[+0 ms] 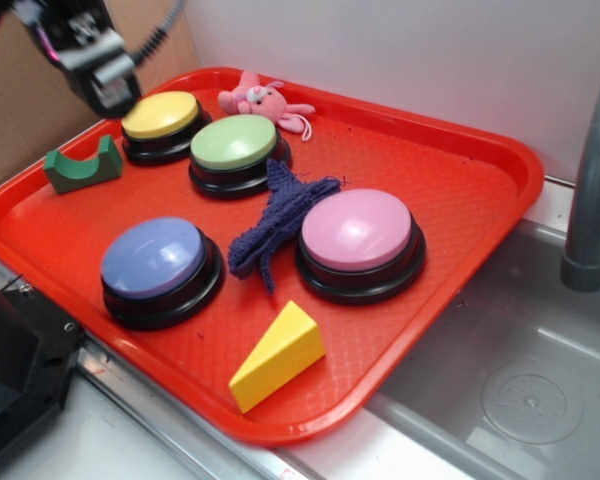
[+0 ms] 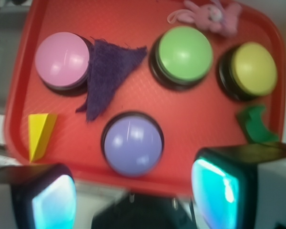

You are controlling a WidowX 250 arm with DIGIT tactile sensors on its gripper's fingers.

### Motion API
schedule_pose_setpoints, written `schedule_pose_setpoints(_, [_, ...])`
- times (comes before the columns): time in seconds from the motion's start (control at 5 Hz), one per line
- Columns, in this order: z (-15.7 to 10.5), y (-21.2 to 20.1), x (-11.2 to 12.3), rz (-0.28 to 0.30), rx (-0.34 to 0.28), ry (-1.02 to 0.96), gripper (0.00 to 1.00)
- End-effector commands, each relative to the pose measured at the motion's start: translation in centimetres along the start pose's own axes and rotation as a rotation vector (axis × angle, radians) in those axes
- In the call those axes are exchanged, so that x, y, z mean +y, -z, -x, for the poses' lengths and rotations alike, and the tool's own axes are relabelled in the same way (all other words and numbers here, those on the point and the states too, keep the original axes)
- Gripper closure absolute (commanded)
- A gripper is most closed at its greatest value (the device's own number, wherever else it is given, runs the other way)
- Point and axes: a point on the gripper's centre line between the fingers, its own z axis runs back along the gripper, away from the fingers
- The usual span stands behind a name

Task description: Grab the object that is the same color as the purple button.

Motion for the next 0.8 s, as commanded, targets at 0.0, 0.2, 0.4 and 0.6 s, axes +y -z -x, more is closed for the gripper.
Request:
schedule_pose_setpoints(0.0, [-3.3,8.1,-2.3,-0.005,-0.095,0.083,0.00])
schedule_pose_setpoints(0.2, [-3.8,10.2,-2.9,0.024,-0.092,0.123,0.00])
schedule_pose_setpoints(0.4, [-3.8,12.5,-2.9,0.011,-0.066,0.145,0.00])
schedule_pose_setpoints(0.6, [-3.2,13.9,-3.2,-0.001,-0.035,0.174,0.00])
